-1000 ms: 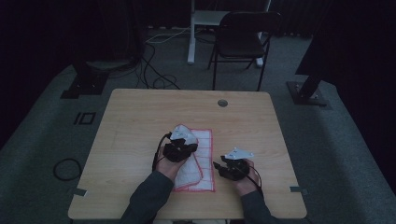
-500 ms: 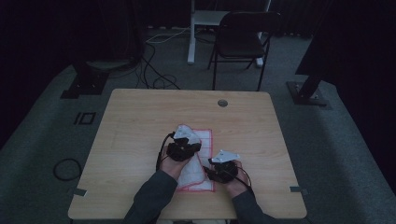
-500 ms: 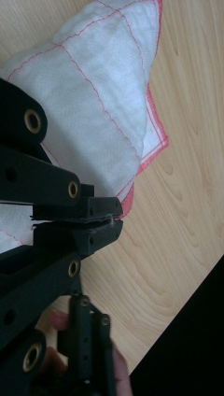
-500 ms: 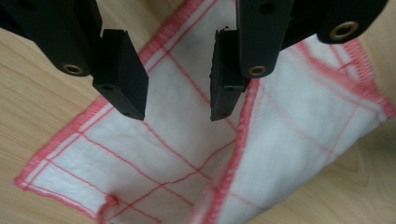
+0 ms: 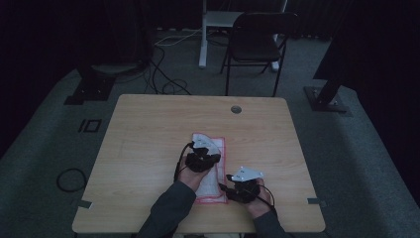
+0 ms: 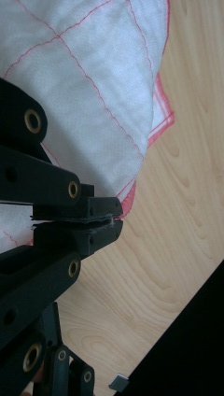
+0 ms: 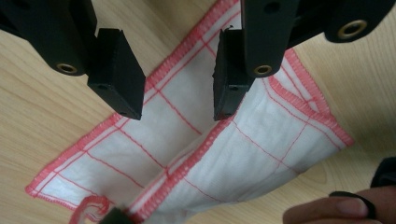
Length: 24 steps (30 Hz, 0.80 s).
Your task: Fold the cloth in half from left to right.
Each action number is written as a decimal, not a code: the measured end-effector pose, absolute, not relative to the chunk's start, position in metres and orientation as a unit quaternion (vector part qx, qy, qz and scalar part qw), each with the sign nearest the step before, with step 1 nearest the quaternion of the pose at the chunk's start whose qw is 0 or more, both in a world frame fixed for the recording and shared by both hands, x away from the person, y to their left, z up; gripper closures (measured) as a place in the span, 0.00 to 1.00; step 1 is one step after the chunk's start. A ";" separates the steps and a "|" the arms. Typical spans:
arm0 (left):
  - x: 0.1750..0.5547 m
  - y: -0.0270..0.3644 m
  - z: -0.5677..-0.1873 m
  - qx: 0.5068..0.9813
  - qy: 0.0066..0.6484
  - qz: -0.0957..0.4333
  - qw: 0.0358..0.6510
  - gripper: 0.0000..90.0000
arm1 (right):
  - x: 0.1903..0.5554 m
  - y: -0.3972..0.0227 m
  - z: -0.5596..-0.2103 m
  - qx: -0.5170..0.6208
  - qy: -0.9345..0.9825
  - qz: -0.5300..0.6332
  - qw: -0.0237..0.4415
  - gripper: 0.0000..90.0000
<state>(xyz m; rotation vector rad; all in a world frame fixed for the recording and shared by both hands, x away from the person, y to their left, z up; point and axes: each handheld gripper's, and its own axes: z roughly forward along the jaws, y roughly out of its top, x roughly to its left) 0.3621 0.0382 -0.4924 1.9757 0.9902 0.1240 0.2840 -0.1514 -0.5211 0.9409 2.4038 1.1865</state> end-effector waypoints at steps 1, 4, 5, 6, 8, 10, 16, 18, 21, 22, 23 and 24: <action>0.362 0.036 -0.494 0.800 0.399 0.050 0.445 0.98 | 0.284 -0.152 -0.522 0.329 0.837 0.411 0.150 0.60; 0.361 0.032 -0.500 0.806 0.392 0.046 0.441 0.90 | 0.285 -0.154 -0.523 0.332 0.838 0.405 0.155 0.59; 0.360 0.032 -0.501 0.809 0.389 0.049 0.439 0.88 | 0.286 -0.155 -0.523 0.335 0.838 0.403 0.156 0.59; 0.359 0.032 -0.501 0.809 0.389 0.051 0.438 0.86 | 0.286 -0.155 -0.524 0.336 0.837 0.402 0.158 0.59; 0.357 0.033 -0.501 0.809 0.389 0.052 0.438 0.84 | 0.288 -0.157 -0.525 0.339 0.837 0.396 0.164 0.59; 0.352 0.034 -0.499 0.813 0.381 0.056 0.437 0.83 | 0.290 -0.159 -0.525 0.347 0.835 0.392 0.168 0.59; 0.328 0.038 -0.495 0.820 0.361 0.054 0.442 0.83 | 0.299 -0.168 -0.523 0.369 0.824 0.390 0.181 0.60; 0.320 0.038 -0.496 0.822 0.354 0.052 0.442 0.82 | 0.301 -0.169 -0.522 0.375 0.820 0.391 0.184 0.60; 0.311 0.039 -0.499 0.824 0.349 0.048 0.443 0.82 | 0.305 -0.171 -0.520 0.378 0.817 0.390 0.190 0.60; 0.307 0.038 -0.499 0.824 0.349 0.047 0.444 0.81 | 0.307 -0.172 -0.520 0.380 0.817 0.389 0.193 0.60; 0.305 0.038 -0.500 0.824 0.348 0.047 0.444 0.81 | 0.309 -0.172 -0.519 0.380 0.816 0.389 0.195 0.60; 0.302 0.037 -0.501 0.825 0.346 0.046 0.445 0.81 | 0.311 -0.172 -0.519 0.381 0.816 0.388 0.198 0.61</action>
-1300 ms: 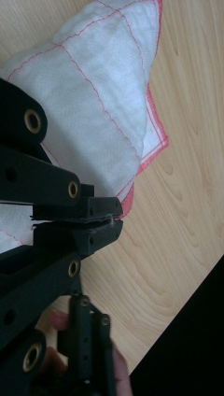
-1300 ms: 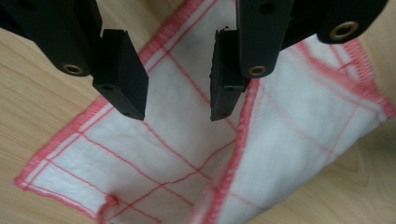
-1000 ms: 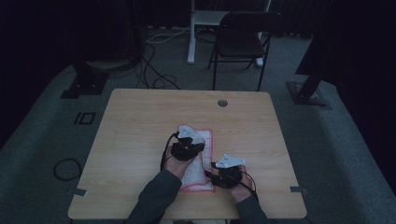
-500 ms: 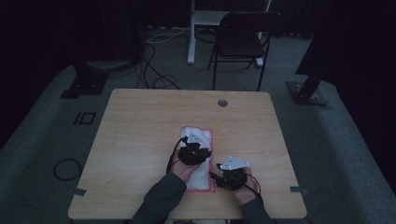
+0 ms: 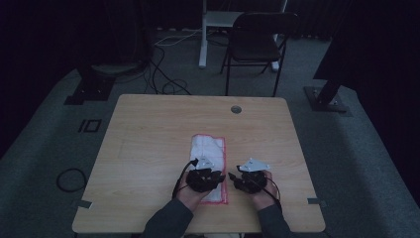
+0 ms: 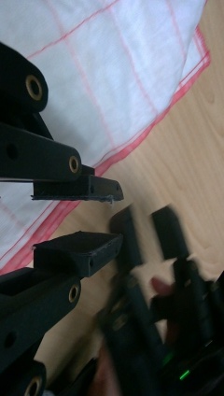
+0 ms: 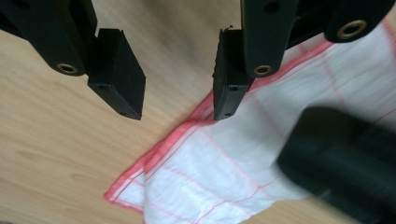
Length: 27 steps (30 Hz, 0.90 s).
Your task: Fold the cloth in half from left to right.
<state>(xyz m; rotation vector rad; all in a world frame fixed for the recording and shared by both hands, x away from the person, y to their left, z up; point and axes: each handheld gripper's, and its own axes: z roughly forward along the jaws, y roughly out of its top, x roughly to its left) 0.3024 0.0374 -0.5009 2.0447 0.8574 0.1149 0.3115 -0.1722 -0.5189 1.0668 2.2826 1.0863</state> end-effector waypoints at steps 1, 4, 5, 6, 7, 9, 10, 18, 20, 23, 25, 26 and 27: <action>0.300 0.037 -0.501 0.827 0.344 0.046 0.443 0.81 | 0.314 -0.172 -0.518 0.383 0.814 0.388 0.200 0.62; 0.295 0.037 -0.504 0.829 0.341 0.045 0.440 0.80 | 0.324 -0.172 -0.517 0.384 0.812 0.390 0.201 0.72; 0.294 0.037 -0.505 0.829 0.341 0.045 0.441 0.80 | 0.327 -0.171 -0.516 0.385 0.812 0.389 0.203 0.74; 0.293 0.038 -0.506 0.830 0.342 0.043 0.438 0.80 | 0.330 -0.171 -0.516 0.386 0.811 0.389 0.205 0.76; 0.292 0.038 -0.507 0.829 0.343 0.043 0.439 0.80 | 0.334 -0.170 -0.516 0.386 0.811 0.389 0.205 0.77; 0.291 0.039 -0.509 0.829 0.346 0.041 0.437 0.80 | 0.342 -0.168 -0.516 0.390 0.807 0.394 0.203 0.81; 0.291 0.040 -0.510 0.829 0.347 0.040 0.436 0.80 | 0.347 -0.167 -0.516 0.393 0.806 0.394 0.201 0.82; 0.288 0.050 -0.515 0.828 0.357 0.041 0.431 0.80 | 0.390 -0.150 -0.520 0.411 0.799 0.396 0.192 0.88; 0.288 0.052 -0.517 0.827 0.360 0.040 0.430 0.80 | 0.401 -0.143 -0.521 0.413 0.800 0.392 0.189 0.89; 0.288 0.055 -0.519 0.827 0.363 0.039 0.427 0.80 | 0.417 -0.134 -0.525 0.411 0.805 0.379 0.197 0.89; 0.287 0.057 -0.520 0.827 0.365 0.039 0.426 0.80 | 0.428 -0.129 -0.529 0.420 0.806 0.365 0.200 0.89; 0.287 0.058 -0.521 0.826 0.367 0.039 0.427 0.80 | 0.433 -0.127 -0.530 0.424 0.806 0.361 0.199 0.88; 0.287 0.059 -0.521 0.825 0.368 0.038 0.427 0.80 | 0.436 -0.126 -0.531 0.423 0.808 0.358 0.199 0.88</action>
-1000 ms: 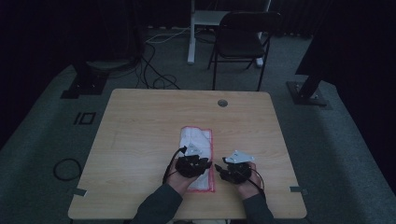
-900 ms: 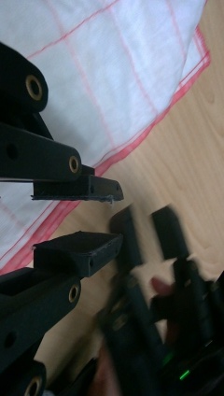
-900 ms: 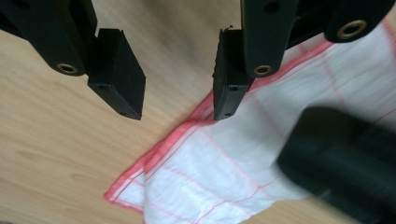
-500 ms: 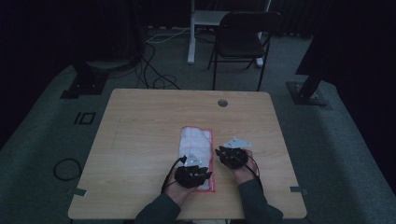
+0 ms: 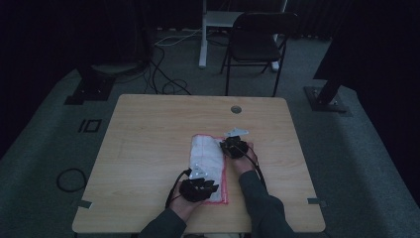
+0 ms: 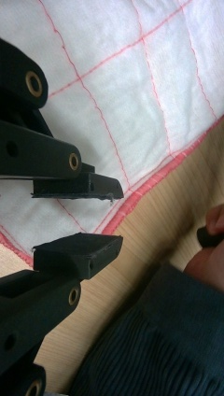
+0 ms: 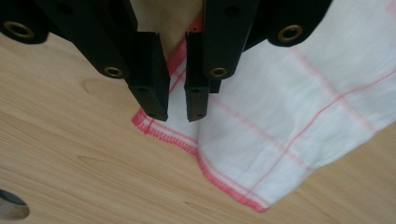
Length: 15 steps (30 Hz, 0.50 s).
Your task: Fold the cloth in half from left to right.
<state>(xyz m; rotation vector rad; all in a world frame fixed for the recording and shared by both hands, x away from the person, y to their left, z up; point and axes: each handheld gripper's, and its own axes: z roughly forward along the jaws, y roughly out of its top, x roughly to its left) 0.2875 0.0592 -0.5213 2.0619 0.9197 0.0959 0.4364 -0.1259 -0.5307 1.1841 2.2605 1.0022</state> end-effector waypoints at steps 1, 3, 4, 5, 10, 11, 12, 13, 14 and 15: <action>0.288 0.060 -0.522 0.825 0.369 0.038 0.427 0.80 | 0.439 -0.123 -0.531 0.421 0.811 0.354 0.200 0.87; 0.288 0.061 -0.524 0.825 0.372 0.037 0.424 0.80 | 0.442 -0.118 -0.532 0.410 0.820 0.344 0.203 0.85; 0.289 0.062 -0.525 0.825 0.373 0.038 0.423 0.80 | 0.443 -0.116 -0.532 0.404 0.825 0.337 0.205 0.85; 0.289 0.062 -0.526 0.824 0.374 0.037 0.424 0.80 | 0.444 -0.114 -0.532 0.402 0.828 0.335 0.202 0.84; 0.289 0.064 -0.528 0.822 0.379 0.037 0.422 0.80 | 0.443 -0.113 -0.530 0.403 0.826 0.358 0.167 0.76; 0.289 0.064 -0.529 0.823 0.379 0.036 0.422 0.80 | 0.442 -0.113 -0.530 0.400 0.827 0.361 0.160 0.74; 0.290 0.064 -0.529 0.823 0.380 0.036 0.421 0.80 | 0.441 -0.112 -0.530 0.398 0.829 0.360 0.155 0.72; 0.290 0.063 -0.530 0.822 0.381 0.036 0.422 0.80 | 0.439 -0.111 -0.530 0.395 0.830 0.361 0.156 0.71; 0.290 0.063 -0.530 0.823 0.380 0.036 0.421 0.80 | 0.438 -0.109 -0.530 0.390 0.831 0.365 0.153 0.69; 0.290 0.063 -0.530 0.823 0.380 0.036 0.421 0.80 | 0.436 -0.108 -0.530 0.387 0.833 0.366 0.148 0.67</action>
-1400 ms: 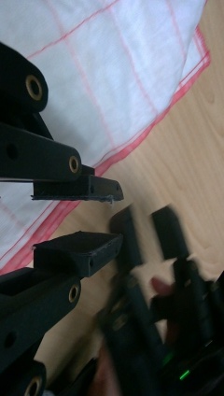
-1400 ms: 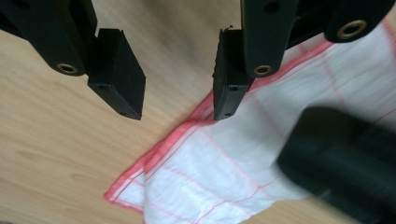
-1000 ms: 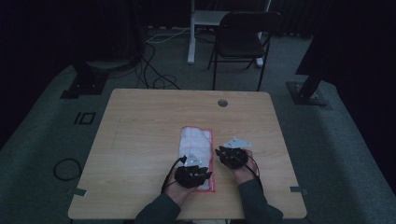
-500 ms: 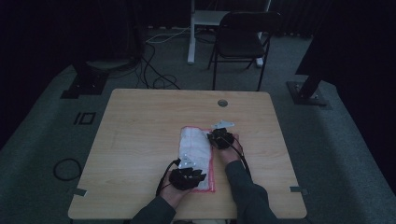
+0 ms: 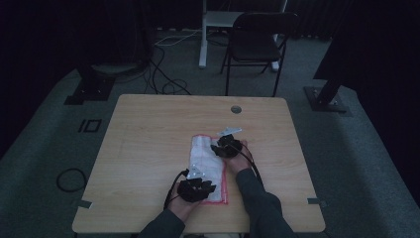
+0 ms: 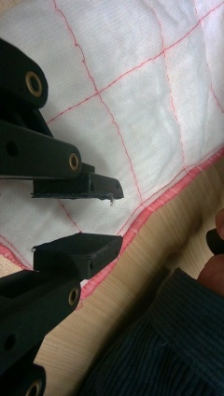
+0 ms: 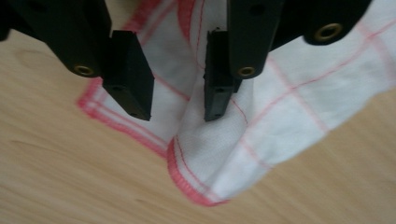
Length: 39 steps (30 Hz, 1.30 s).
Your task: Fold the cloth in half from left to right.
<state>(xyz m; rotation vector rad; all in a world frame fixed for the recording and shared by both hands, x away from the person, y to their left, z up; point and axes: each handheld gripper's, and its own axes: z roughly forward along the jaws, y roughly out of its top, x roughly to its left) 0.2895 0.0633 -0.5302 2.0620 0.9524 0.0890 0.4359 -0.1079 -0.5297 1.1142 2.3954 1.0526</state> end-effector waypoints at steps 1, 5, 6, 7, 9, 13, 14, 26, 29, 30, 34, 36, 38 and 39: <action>0.290 0.063 -0.530 0.823 0.380 0.036 0.420 0.80 | 0.434 -0.106 -0.530 0.384 0.835 0.364 0.150 0.65; 0.289 0.064 -0.530 0.822 0.381 0.036 0.421 0.80 | 0.427 -0.100 -0.531 0.366 0.844 0.361 0.154 0.59; 0.289 0.064 -0.530 0.822 0.381 0.036 0.421 0.80 | 0.425 -0.098 -0.531 0.363 0.845 0.361 0.155 0.56; 0.289 0.064 -0.530 0.822 0.381 0.036 0.421 0.80 | 0.424 -0.097 -0.530 0.359 0.848 0.358 0.158 0.54; 0.290 0.064 -0.530 0.823 0.382 0.035 0.420 0.80 | 0.423 -0.095 -0.531 0.356 0.851 0.351 0.159 0.53; 0.289 0.063 -0.531 0.822 0.382 0.034 0.421 0.80 | 0.428 -0.095 -0.533 0.363 0.852 0.351 0.138 0.57; 0.290 0.063 -0.531 0.822 0.383 0.033 0.421 0.80 | 0.429 -0.096 -0.533 0.363 0.852 0.352 0.133 0.58; 0.290 0.064 -0.534 0.823 0.386 0.031 0.416 0.80 | 0.435 -0.103 -0.518 0.365 0.843 0.370 0.136 0.96; 0.290 0.064 -0.535 0.822 0.388 0.030 0.416 0.80 | 0.439 -0.110 -0.509 0.373 0.838 0.369 0.149 0.96; 0.290 0.064 -0.535 0.822 0.388 0.029 0.416 0.80 | 0.441 -0.112 -0.506 0.377 0.836 0.369 0.153 0.96; 0.289 0.062 -0.535 0.824 0.385 0.028 0.415 0.80 | 0.446 -0.116 -0.499 0.383 0.834 0.361 0.168 0.96; 0.289 0.061 -0.536 0.825 0.384 0.027 0.414 0.80 | 0.447 -0.117 -0.498 0.382 0.834 0.357 0.175 0.96; 0.289 0.061 -0.536 0.826 0.383 0.027 0.413 0.79 | 0.449 -0.116 -0.496 0.382 0.835 0.348 0.190 0.96; 0.289 0.061 -0.536 0.826 0.383 0.026 0.413 0.80 | 0.450 -0.117 -0.495 0.384 0.834 0.346 0.193 0.95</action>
